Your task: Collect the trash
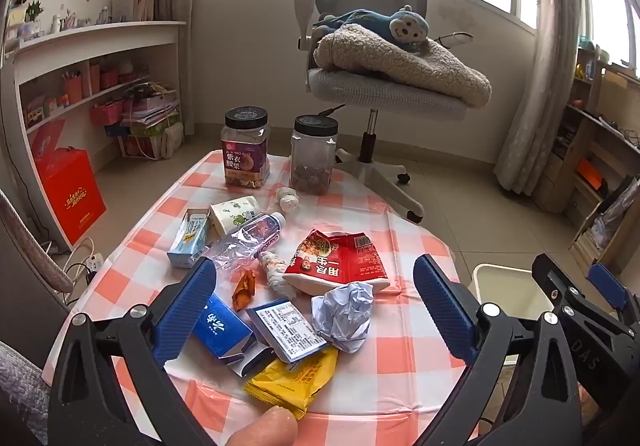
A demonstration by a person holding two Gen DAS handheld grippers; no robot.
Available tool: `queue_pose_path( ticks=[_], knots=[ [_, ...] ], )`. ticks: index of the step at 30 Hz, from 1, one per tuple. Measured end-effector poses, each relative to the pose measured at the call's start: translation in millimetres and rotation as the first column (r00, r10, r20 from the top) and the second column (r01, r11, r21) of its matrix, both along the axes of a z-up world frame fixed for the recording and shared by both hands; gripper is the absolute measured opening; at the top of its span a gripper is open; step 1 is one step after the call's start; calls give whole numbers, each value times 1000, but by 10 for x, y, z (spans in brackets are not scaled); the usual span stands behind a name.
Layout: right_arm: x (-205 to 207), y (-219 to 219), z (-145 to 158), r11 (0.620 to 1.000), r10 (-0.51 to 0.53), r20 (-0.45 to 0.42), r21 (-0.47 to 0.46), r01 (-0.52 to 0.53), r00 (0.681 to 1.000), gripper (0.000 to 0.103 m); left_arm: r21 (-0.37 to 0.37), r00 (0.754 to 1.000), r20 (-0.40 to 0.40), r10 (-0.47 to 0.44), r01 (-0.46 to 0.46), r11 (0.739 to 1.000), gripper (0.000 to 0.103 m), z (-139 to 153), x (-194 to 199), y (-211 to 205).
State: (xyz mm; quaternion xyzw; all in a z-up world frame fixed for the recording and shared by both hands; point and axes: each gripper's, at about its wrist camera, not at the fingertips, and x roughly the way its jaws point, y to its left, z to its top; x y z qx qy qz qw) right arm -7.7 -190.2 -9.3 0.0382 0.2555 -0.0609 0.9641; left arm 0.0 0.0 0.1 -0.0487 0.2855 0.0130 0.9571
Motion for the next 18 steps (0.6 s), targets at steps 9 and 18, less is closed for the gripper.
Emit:
queue_pose_path(
  ticks=[9, 18],
  knots=[
    [3, 10, -6, 1000, 1, 3, 1, -1, 1000, 96, 2, 1000, -4, 2, -2, 1000, 96, -17, -17, -51],
    [15, 18, -20, 1000, 2, -9, 2, -2, 1000, 96, 2, 1000, -6, -1, 1, 1000, 96, -38, -14, -40]
  ],
)
